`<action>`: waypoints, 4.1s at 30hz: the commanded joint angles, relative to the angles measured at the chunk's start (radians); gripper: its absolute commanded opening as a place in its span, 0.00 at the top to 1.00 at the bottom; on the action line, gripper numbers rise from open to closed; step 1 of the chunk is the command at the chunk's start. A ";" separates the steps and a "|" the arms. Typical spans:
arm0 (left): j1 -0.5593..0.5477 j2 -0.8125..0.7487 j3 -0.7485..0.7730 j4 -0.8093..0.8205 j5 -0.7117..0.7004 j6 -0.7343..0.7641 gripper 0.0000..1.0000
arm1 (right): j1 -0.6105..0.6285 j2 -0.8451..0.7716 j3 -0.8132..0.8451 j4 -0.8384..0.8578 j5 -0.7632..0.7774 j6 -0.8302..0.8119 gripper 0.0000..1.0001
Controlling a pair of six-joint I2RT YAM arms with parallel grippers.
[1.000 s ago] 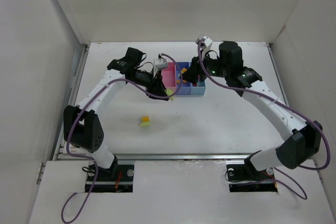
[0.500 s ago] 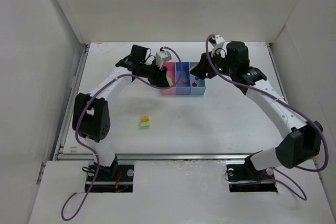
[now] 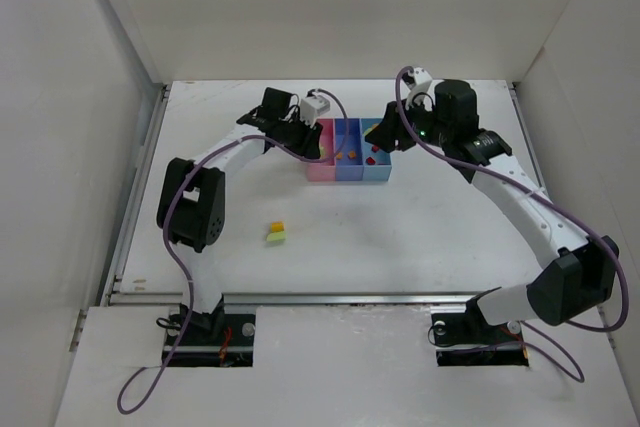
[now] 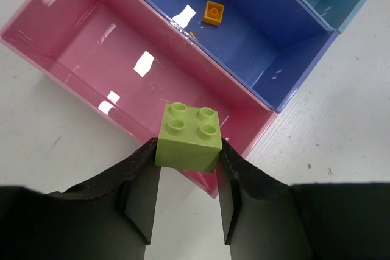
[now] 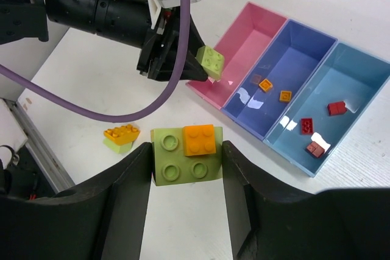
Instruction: Sort the legos into containers by color
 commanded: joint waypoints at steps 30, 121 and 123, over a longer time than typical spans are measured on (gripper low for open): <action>0.071 -0.378 -0.068 -0.079 -0.128 -0.028 0.47 | 0.369 0.176 -0.164 -0.061 0.394 -0.151 1.00; 0.102 -0.528 -0.292 -0.125 -0.268 0.034 0.47 | 0.340 0.464 0.135 -0.162 0.219 -0.090 0.95; 0.102 -0.528 -0.292 -0.134 -0.259 0.034 0.47 | 0.340 0.473 0.126 -0.173 0.208 -0.103 0.81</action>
